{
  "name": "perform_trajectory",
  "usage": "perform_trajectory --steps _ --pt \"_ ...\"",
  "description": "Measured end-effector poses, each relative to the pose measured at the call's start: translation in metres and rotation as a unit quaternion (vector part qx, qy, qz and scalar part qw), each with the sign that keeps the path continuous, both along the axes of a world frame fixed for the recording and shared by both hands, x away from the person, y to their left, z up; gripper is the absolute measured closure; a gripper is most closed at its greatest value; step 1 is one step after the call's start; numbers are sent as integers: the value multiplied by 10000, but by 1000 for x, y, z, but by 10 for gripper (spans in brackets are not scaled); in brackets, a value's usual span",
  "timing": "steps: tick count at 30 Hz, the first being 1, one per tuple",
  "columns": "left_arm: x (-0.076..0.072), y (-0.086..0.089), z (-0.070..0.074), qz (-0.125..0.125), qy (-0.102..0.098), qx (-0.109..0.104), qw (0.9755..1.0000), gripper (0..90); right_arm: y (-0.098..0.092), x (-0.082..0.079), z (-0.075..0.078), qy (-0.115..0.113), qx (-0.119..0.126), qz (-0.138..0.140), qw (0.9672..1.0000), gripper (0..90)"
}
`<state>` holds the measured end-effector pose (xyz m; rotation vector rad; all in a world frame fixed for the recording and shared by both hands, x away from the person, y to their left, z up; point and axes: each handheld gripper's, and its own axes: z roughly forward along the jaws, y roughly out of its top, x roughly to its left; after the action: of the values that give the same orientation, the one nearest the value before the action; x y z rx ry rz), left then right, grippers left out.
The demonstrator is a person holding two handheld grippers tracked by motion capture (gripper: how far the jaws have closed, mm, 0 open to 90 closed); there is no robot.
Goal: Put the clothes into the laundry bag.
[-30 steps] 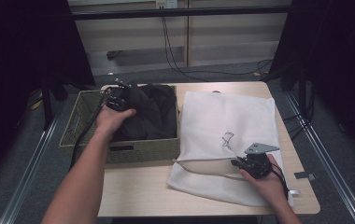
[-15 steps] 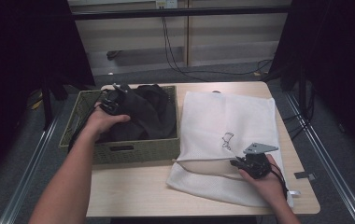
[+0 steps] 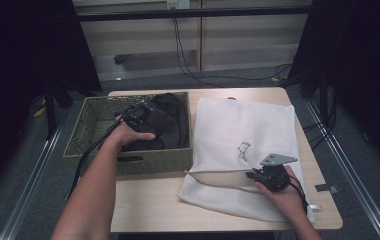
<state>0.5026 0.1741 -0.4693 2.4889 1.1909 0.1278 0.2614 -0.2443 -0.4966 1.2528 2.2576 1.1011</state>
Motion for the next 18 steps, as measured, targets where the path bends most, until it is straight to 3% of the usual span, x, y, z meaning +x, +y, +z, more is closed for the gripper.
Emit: perform_trajectory --steps 1,4,5,7,9,10,13,18 --pt "0 -2 2 -43 145 135 9998 0 0 0 0 -7 -5 -9 10000 827" --pt "0 -4 -1 -72 25 183 9998 0 0 1 0 14 -6 2 10000 826" --pt "0 -4 -2 -201 26 253 9995 0 1 1 0 29 -3 -14 10000 824" --pt "0 -8 -3 -329 202 464 9982 0 1 1 0 10 -13 -13 10000 820" --pt "1 -11 -4 -412 212 609 9971 0 2 1 0 10 -20 -13 10000 814" --pt "0 -12 -4 -390 283 620 9969 0 2 1 -1 8 -17 4 10000 812" --pt "-1 -12 -8 -317 127 539 9980 0 2 1 -1 23 -4 4 10000 808" --pt "0 -12 -6 -309 121 681 9971 68 3 0 -1 25 -39 2 10000 801"
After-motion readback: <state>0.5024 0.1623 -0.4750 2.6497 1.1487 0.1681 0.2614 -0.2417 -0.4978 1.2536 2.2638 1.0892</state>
